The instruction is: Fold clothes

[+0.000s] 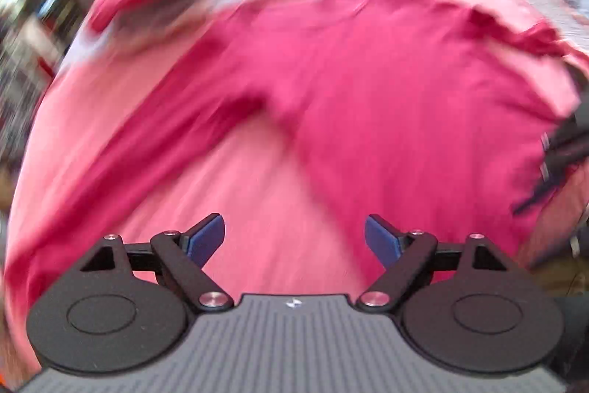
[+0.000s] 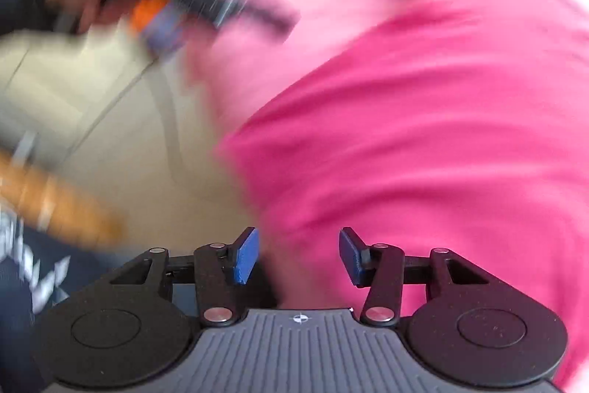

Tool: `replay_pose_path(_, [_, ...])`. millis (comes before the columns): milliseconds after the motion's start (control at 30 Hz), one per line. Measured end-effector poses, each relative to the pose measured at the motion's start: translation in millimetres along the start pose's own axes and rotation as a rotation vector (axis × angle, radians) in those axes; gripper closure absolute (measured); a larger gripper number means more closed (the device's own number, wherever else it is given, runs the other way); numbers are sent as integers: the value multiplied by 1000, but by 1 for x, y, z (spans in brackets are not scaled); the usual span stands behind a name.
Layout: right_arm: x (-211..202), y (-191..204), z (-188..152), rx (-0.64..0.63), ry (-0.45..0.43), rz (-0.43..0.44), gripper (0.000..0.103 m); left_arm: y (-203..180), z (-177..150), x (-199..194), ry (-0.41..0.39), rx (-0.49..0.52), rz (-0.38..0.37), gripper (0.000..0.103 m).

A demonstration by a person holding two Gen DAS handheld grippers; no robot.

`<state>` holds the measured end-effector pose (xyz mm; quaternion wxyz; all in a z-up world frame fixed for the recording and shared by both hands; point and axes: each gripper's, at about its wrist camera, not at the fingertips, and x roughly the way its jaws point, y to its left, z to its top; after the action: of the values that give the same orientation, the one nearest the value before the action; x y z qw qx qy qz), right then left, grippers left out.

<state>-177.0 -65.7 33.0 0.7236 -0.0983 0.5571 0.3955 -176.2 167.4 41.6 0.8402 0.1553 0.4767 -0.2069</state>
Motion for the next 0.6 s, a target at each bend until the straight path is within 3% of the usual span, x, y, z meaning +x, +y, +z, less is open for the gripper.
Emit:
replay_pose_path(67, [-14, -38, 7, 120, -33, -49, 52, -18, 42, 31, -61, 50, -48, 18])
replay_pose_path(133, [-13, -65, 6, 118, -14, -97, 53, -37, 67, 50, -107, 85, -88, 18])
replay_pose_path(167, [-10, -75, 0, 92, 20, -176, 53, -42, 75, 60, -115, 90, -112, 18])
replay_pose_path(233, [6, -86, -27, 111, 171, -287, 52, -55, 93, 88, -110, 88, -163, 18])
replay_pose_path(367, [-22, -79, -64, 276, 209, -262, 51, -70, 109, 114, -81, 120, -229, 18])
replay_pose_path(500, [-85, -98, -75, 430, 12, -493, 38, -84, 129, 130, -85, 120, -234, 18])
replay_pose_path(600, [-124, -155, -100, 673, -117, -704, 38, -93, 153, 143, -100, 114, -226, 18])
